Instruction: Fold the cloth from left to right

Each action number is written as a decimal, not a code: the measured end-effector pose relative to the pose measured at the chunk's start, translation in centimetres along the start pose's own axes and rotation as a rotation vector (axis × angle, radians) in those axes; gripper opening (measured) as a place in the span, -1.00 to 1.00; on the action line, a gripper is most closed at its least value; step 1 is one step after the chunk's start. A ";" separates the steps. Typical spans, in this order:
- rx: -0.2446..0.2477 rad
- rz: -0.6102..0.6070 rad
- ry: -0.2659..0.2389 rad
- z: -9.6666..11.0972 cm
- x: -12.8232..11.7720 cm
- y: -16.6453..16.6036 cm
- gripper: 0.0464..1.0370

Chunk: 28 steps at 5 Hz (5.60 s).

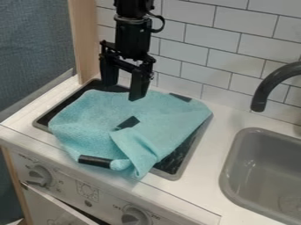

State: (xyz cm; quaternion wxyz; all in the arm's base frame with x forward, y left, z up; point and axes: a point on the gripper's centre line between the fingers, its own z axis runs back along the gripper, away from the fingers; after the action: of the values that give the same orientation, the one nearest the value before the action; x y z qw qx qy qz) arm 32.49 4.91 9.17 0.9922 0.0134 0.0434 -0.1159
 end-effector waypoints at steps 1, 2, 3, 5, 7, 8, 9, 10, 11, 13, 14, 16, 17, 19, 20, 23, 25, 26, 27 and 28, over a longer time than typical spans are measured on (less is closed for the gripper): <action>-0.012 -0.005 0.033 -1.1 -0.2 -0.2 0.92; 0.002 -0.015 0.077 -1.6 -0.6 0.3 0.92; 0.037 0.061 0.090 -1.7 -1.7 2.9 0.92; 0.091 0.180 0.066 -1.2 -3.2 7.6 0.92; 0.081 0.242 0.094 -3.8 -1.8 11.7 0.92; 0.068 0.250 0.117 -5.1 -1.8 12.6 0.92; 0.064 0.233 0.115 -6.2 -1.5 12.6 0.92; 0.056 0.208 0.069 -6.6 -0.8 12.5 0.92; 0.075 0.199 0.049 -7.6 -0.6 12.7 0.81; 0.093 0.193 0.034 -8.4 -0.1 12.7 -0.38; 0.092 0.188 0.031 -8.4 0.1 12.4 -0.76; 0.099 0.227 0.066 -8.3 -0.2 13.4 -0.97; 0.097 0.229 0.068 -7.8 0.0 13.5 -0.98; 0.050 0.174 0.107 -6.8 0.5 11.9 -0.98; 0.049 0.131 0.043 -4.1 1.3 10.2 -0.98; 0.055 -0.058 -0.037 -0.9 2.8 1.6 -0.98; 0.108 -0.113 -0.051 -3.1 3.7 -2.4 -0.98; 0.126 -0.130 -0.017 -5.0 4.0 -3.2 -0.98; 0.129 -0.125 0.013 -6.4 4.0 -3.2 -0.92; 0.137 -0.096 0.012 -6.5 4.0 -3.2 -0.59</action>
State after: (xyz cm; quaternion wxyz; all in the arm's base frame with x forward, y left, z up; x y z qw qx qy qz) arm 35.10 1.15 2.25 0.9820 0.0796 0.0419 -0.1662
